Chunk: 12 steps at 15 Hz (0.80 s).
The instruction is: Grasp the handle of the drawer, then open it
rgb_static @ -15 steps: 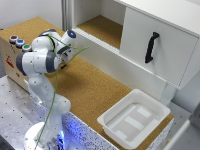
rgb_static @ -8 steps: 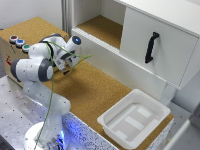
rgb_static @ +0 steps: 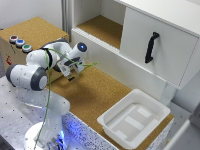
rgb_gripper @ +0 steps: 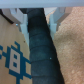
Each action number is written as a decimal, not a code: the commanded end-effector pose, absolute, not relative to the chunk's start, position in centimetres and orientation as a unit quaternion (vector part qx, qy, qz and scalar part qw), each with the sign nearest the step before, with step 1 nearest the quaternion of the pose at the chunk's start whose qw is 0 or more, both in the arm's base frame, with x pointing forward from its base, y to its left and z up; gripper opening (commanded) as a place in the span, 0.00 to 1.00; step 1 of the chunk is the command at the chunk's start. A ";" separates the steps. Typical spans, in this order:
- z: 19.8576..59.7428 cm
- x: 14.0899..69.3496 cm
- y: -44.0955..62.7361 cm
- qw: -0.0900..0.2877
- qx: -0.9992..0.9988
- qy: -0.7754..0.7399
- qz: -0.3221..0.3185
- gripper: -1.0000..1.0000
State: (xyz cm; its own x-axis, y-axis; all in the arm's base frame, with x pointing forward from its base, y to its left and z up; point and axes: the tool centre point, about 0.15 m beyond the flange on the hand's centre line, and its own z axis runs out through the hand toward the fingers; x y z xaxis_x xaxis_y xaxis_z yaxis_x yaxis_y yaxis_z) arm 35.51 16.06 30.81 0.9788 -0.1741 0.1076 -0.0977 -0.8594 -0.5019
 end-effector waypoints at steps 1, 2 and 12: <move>30.7 37.5 11.3 0.245 -0.965 0.062 -0.066 1.00; 31.0 37.8 11.3 0.236 -0.968 0.053 -0.068 1.00; 32.6 36.3 11.7 0.167 -0.984 0.020 -0.057 1.00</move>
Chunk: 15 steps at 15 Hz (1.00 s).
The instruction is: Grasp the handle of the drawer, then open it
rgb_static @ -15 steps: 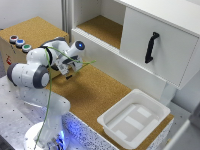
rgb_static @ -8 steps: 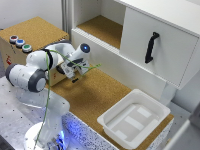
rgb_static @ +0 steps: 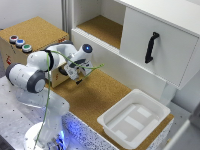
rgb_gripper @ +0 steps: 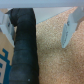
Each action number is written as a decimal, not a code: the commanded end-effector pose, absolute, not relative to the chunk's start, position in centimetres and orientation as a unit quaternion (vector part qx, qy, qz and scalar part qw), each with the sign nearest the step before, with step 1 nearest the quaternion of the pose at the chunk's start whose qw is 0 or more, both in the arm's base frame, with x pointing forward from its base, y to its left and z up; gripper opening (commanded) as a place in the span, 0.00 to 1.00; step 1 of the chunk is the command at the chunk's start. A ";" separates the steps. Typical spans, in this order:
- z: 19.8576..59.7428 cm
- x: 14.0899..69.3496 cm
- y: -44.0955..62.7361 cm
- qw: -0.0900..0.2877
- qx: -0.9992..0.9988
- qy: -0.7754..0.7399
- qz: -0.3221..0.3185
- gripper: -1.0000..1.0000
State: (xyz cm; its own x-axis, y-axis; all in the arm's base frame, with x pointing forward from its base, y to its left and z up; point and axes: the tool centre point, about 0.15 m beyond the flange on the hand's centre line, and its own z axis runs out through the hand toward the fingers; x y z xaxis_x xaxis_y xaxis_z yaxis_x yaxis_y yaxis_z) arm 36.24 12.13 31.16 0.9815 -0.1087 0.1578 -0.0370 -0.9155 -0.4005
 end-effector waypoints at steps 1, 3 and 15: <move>32.6 36.3 11.7 0.167 -0.984 0.020 -0.057 1.00; 32.6 36.3 11.7 0.167 -0.984 0.020 -0.057 1.00; 36.4 37.0 14.1 0.025 -0.993 -0.071 -0.096 1.00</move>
State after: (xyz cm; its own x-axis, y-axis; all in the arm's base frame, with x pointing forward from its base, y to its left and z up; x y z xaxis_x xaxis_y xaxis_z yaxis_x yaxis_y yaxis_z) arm 37.26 12.81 35.99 0.9572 0.0911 0.2749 0.1564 -0.9615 -0.2260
